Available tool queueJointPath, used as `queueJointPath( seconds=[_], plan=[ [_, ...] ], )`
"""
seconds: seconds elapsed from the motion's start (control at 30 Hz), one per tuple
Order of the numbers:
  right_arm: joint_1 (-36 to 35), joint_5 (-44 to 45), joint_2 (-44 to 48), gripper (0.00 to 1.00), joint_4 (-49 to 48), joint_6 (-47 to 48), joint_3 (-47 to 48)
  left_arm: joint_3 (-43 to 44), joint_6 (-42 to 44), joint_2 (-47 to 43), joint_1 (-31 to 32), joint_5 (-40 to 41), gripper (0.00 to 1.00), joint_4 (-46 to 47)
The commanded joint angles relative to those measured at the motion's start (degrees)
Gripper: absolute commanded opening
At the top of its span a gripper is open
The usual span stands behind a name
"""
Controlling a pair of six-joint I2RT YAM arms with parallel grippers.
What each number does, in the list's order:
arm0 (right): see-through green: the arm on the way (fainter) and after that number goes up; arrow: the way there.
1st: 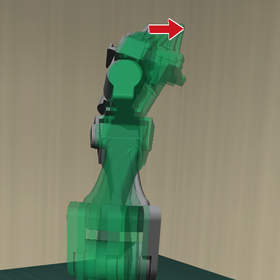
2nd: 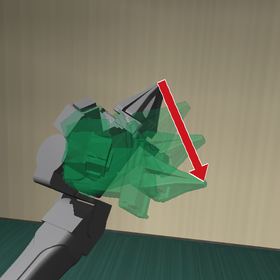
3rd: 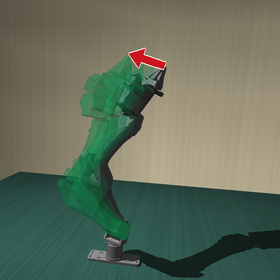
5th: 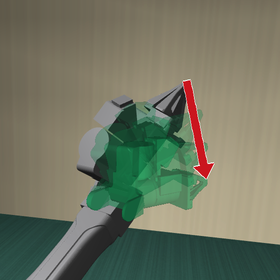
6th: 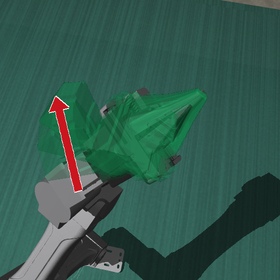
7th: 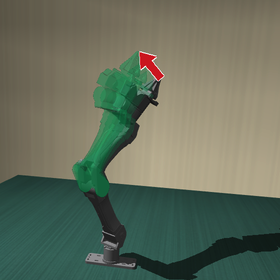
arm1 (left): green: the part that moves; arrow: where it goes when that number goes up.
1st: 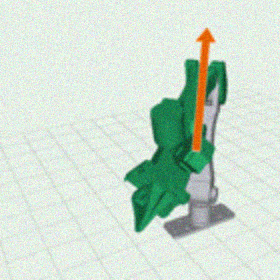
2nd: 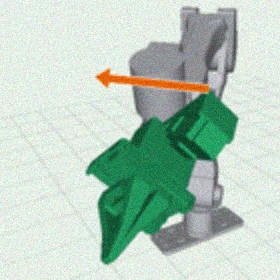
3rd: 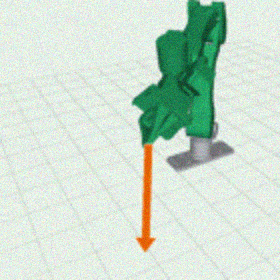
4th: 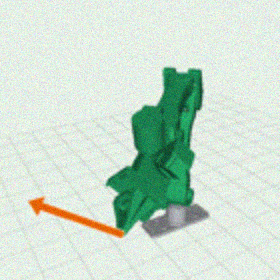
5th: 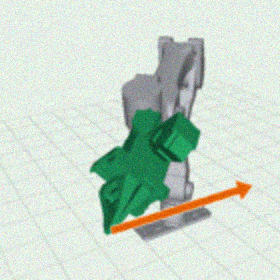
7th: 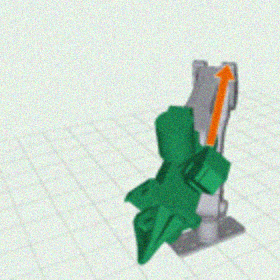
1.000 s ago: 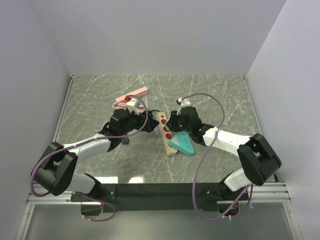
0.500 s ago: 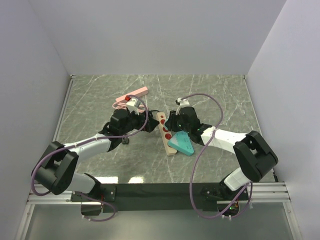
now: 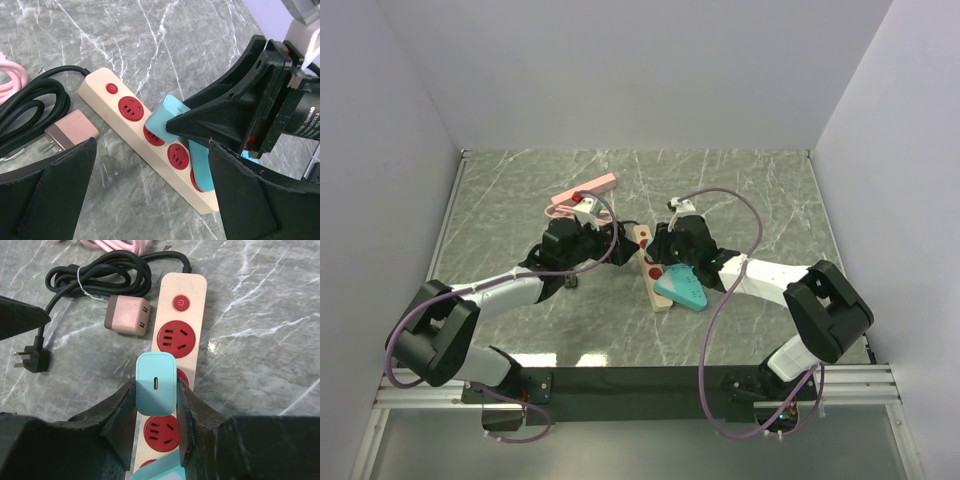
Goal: Insert the plug
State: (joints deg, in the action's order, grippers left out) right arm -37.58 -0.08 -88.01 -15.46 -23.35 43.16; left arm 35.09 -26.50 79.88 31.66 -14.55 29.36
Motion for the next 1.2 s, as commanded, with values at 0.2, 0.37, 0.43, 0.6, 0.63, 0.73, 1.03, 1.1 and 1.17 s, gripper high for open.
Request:
queueJointPath(
  seconds=[0.2,0.37,0.43,0.6,0.63,0.73,1.03,1.1,1.17],
  plan=[
    [-3.0,5.5,-1.1,0.0,-0.5,-1.3,0.7,0.3,-0.7,0.4,-0.3,-1.4,0.99,3.2],
    [-5.7,10.5,-1.9,0.0,3.3,-0.5,3.2,0.1,-0.8,0.3,-0.3,-1.8,0.99,3.5],
    [-5.9,11.7,-2.2,0.0,3.9,-0.7,3.7,-0.2,-0.8,-0.1,-0.3,-1.7,0.99,3.5],
    [-7.0,13.9,-1.8,0.0,5.3,-1.5,3.4,-0.6,-0.7,-0.7,-0.3,-1.5,0.99,3.4],
    [-7.1,14.4,-1.6,0.0,5.7,-1.7,3.5,-0.6,-0.8,-0.7,-0.3,-1.5,0.99,3.5],
    [-7.8,15.7,-1.7,0.0,7.4,-2.4,4.0,-0.9,-1.0,-0.7,-0.3,-1.6,0.99,3.8],
    [-11.0,19.8,-5.1,0.0,11.9,-3.3,7.7,-1.9,-1.1,-1.7,-0.3,-1.5,0.99,4.0],
    [-11.5,20.4,-5.7,0.0,12.0,-3.6,7.7,-2.0,-1.0,-2.1,-0.3,-1.4,0.99,4.0],
    [-12.1,20.8,-6.2,0.0,12.6,-4.1,7.8,-2.2,-1.0,-2.4,-0.3,-1.3,0.99,4.1]
  ],
)
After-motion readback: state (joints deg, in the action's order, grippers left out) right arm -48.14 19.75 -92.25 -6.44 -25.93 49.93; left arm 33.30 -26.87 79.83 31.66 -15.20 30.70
